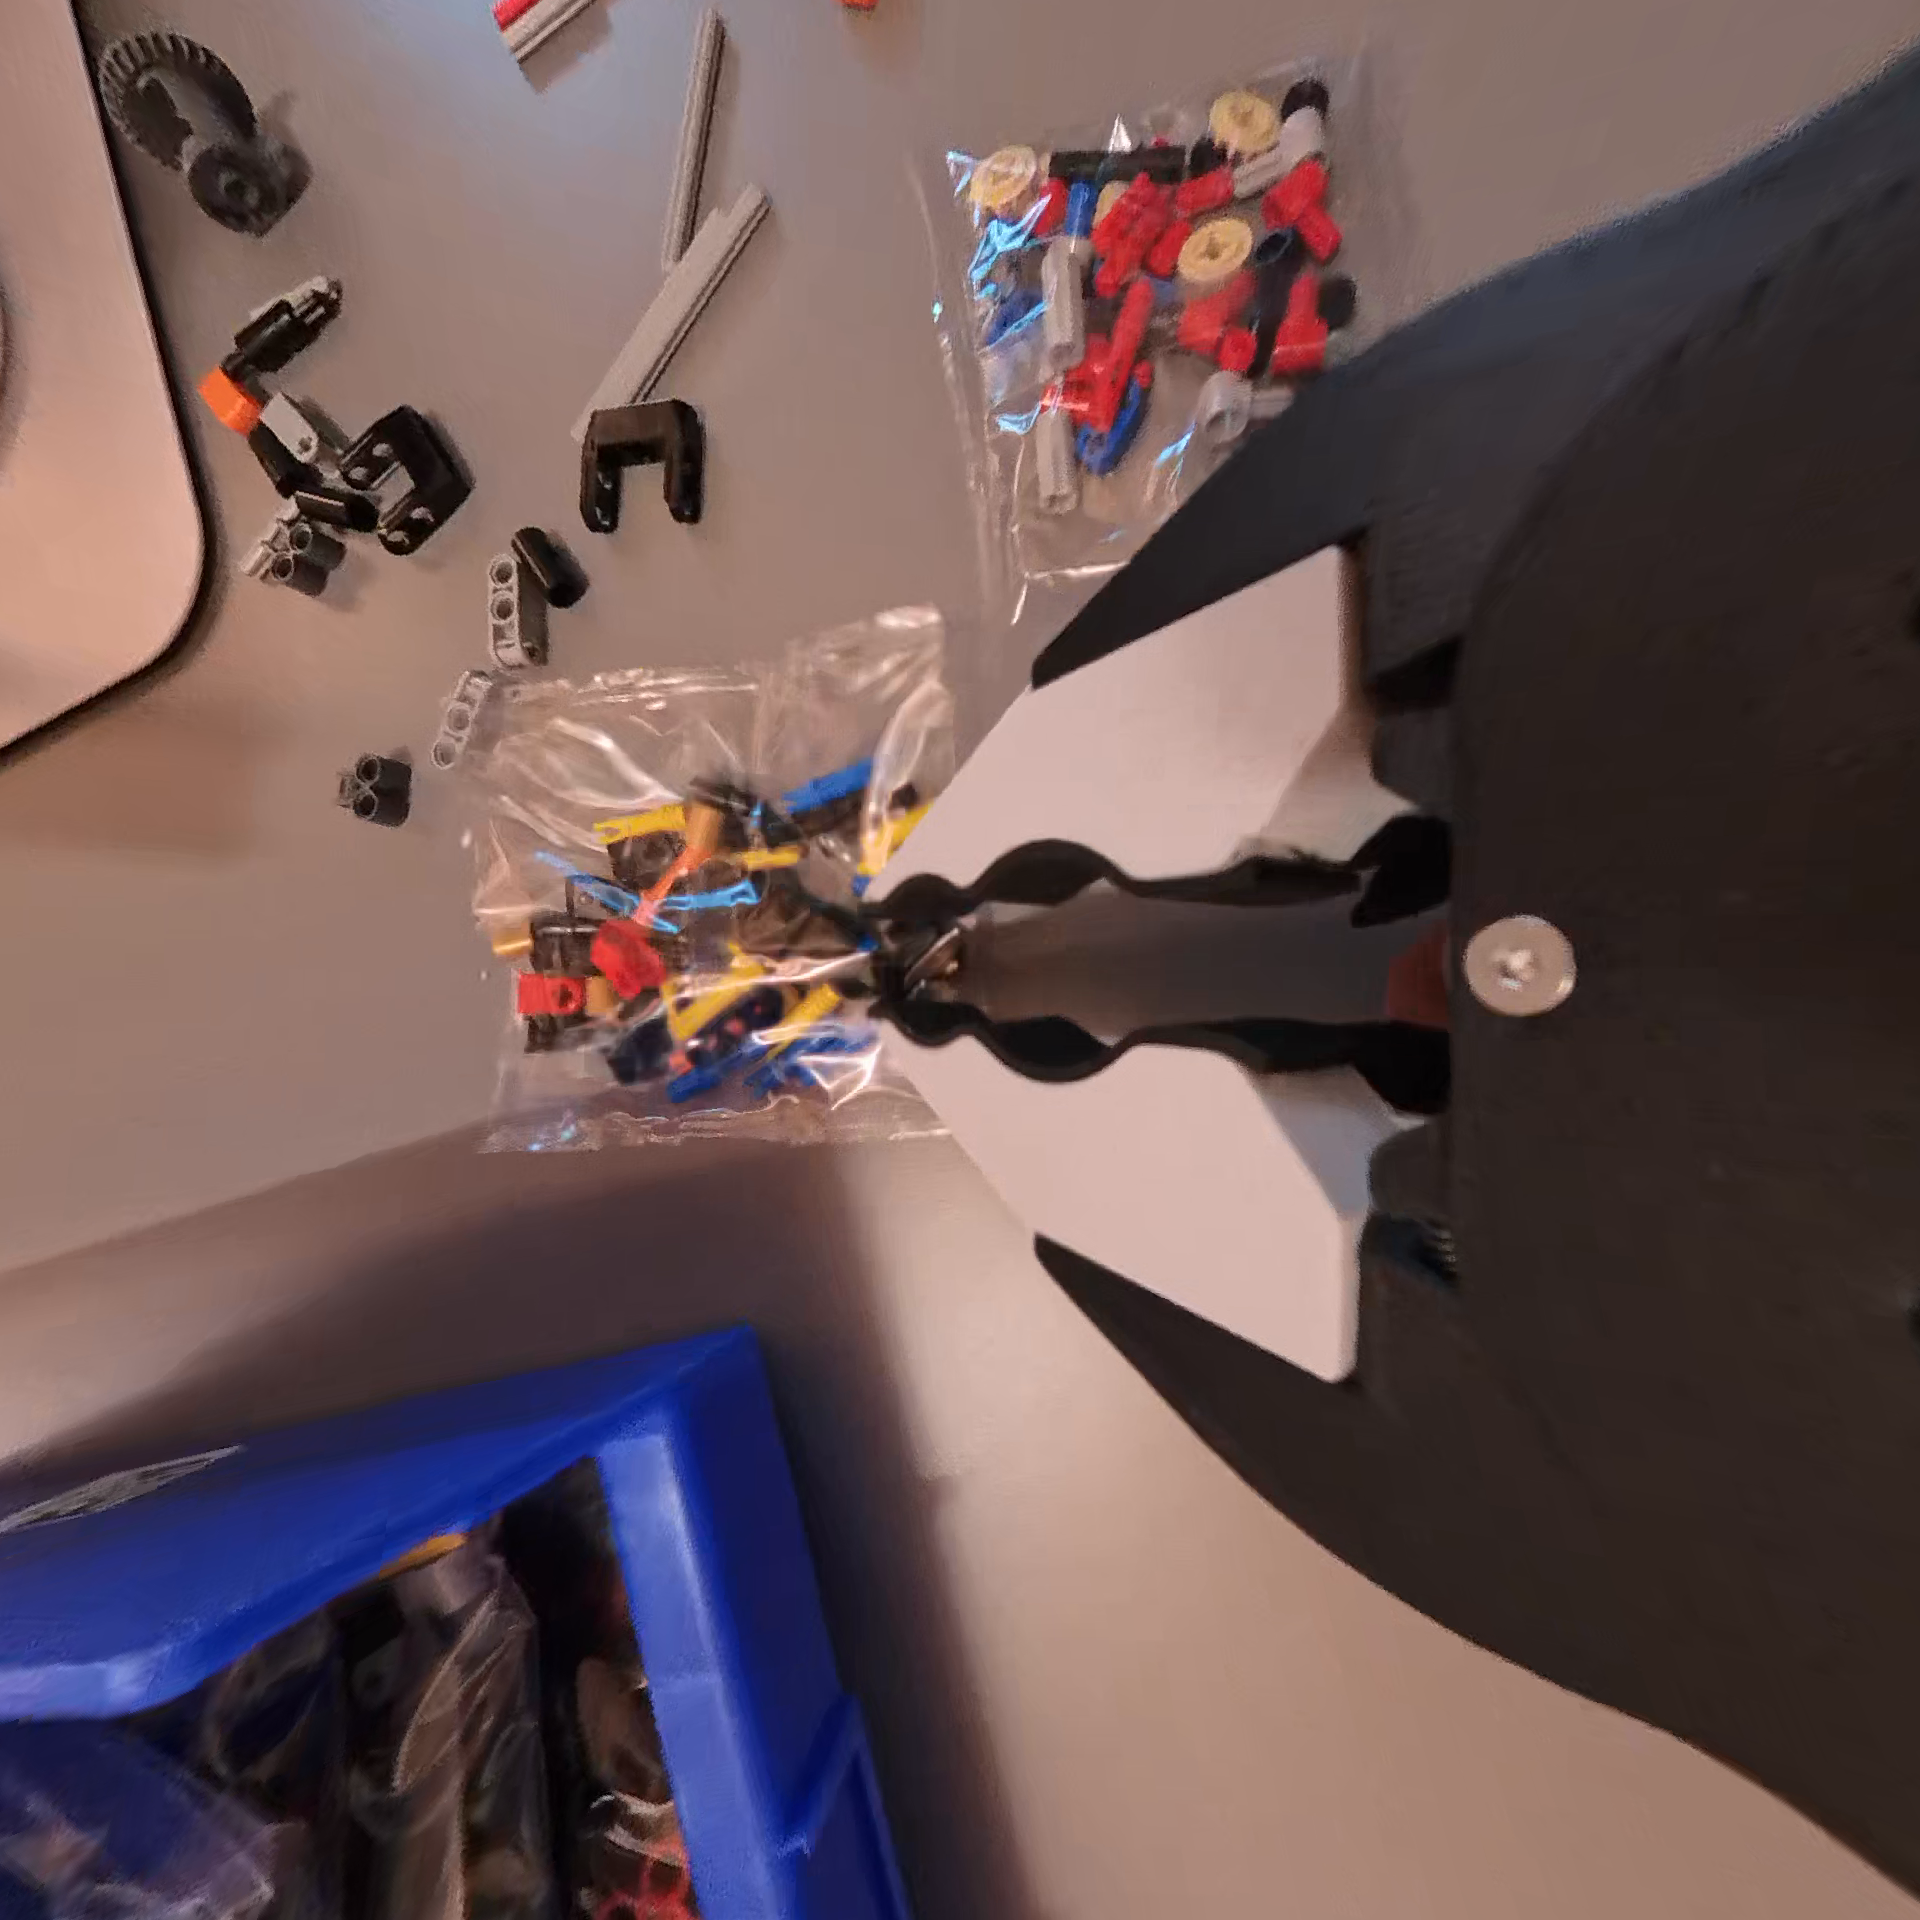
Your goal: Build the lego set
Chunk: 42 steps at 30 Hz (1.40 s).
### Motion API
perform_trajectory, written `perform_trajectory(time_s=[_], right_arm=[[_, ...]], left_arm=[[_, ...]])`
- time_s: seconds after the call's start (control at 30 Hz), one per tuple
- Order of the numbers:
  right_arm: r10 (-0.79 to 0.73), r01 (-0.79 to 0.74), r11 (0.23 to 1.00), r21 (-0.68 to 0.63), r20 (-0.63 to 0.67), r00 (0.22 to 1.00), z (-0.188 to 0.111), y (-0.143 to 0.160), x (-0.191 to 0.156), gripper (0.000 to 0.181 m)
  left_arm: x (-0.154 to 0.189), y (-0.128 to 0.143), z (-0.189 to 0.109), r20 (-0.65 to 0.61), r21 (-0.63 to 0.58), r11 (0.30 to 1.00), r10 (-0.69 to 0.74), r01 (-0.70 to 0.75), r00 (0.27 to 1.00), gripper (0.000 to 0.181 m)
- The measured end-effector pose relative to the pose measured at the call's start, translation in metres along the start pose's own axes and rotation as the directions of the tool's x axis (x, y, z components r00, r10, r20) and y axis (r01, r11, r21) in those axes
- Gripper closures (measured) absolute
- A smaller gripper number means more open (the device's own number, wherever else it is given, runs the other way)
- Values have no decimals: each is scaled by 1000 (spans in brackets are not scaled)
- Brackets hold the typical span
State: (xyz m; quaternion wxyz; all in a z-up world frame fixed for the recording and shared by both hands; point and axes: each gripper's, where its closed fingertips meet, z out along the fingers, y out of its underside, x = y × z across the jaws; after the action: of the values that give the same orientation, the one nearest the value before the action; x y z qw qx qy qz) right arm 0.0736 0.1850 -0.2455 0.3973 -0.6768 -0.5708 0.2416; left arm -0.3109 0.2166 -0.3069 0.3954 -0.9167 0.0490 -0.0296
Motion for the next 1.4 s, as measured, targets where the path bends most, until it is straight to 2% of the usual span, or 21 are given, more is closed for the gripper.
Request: perform_trajectory(time_s=[0.13,0.3,0.43,0.6,0.67,0.8,0.97,1.03,1.1,1.2,1.33,1.4], right_arm=[[-58,58,998,18,14,998,10,-31,-9,140],[-104,103,994,23,66,992,35,-58,-25,145],[-122,121,992,23,102,987,55,-73,-38,146],[-107,103,994,42,100,989,75,-93,-40,145],[-47,40,997,72,98,994,82,-105,-35,143],[152,-178,970,164,161,975,91,-129,-23,139],[377,-427,877,221,235,896,100,-143,2,134],[424,-506,834,220,330,843,100,-144,-1,138],[449,-540,815,207,362,817,100,-141,-2,149],[454,-547,815,193,373,809,99,-134,-6,176],[487,-596,779,195,411,771,94,-129,-8,177],[503,-623,754,208,427,751,90,-127,-6,177]], left_arm=[[6,-5,2,60,19,990,136,-137,989,181],[19,-11,1,80,52,970,232,-237,969,181],[24,-25,-13,97,128,953,264,-275,960,181],[41,-49,-42,153,246,881,377,-404,914,181],[56,-58,-55,194,279,837,431,-471,881,181],[98,-70,-76,286,333,700,563,-631,775,181],[152,-75,-90,252,458,608,611,-649,750,181],[166,-72,-89,229,476,581,643,-660,731,181],[178,-70,-90,225,502,549,663,-669,714,181],[186,-69,-89,192,525,552,665,-648,722,181],[191,-67,-88,148,540,573,656,-616,740,181],[189,-71,-91,126,560,593,629,-578,767,175]])
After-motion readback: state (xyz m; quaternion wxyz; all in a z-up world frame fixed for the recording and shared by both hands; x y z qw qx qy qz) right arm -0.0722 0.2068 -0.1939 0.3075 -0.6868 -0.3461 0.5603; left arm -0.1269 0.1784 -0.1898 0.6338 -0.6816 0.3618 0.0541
